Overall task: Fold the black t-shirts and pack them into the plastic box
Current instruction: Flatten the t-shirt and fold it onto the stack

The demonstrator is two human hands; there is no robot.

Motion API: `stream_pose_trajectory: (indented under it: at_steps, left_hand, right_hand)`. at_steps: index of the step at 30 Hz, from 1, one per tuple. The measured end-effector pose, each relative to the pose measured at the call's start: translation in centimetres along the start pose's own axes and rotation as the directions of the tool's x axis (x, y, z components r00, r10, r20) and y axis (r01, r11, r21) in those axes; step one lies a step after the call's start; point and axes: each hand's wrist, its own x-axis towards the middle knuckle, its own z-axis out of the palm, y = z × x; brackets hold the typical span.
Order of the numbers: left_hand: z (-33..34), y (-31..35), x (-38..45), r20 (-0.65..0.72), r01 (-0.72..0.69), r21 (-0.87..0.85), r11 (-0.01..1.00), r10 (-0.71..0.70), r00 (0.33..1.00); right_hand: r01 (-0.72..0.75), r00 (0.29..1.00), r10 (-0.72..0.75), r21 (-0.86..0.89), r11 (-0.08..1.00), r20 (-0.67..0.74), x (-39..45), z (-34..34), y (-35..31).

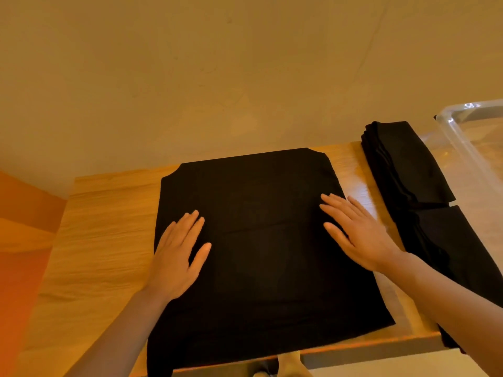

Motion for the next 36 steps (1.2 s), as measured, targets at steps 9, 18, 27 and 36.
stream_pose_trajectory:
  at_steps: [9, 18, 27, 36]
  left_hand:
    - [0.0, 0.9, -14.7, 0.122, -0.188, -0.107, 0.976, 0.201, 0.972]
    - [0.0, -1.2, -18.1, -0.156, -0.101, -0.094, 0.99, 0.086, 0.984]
    - [-1.6, -2.7, -18.7, -0.066, 0.122, -0.175, 0.977, -0.136, 0.989]
    - [-2.2, -0.2, -17.8, -0.068, 0.277, -0.491, 0.826, -0.353, 0.933]
  right_hand:
    - [0.081, 0.992, -0.084, 0.033, 0.996, 0.093, -13.2, -0.5, -1.2]
    - [-0.186, 0.982, 0.177, 0.214, 0.959, 0.059, -16.0, 0.1, -1.5]
    - [-0.49, 0.868, 0.444, 0.23, 0.841, 0.223, -13.6, -0.6, -3.0]
    - [-0.462, 0.877, 0.418, 0.178, 0.869, 0.236, -14.0, -0.8, -2.9]
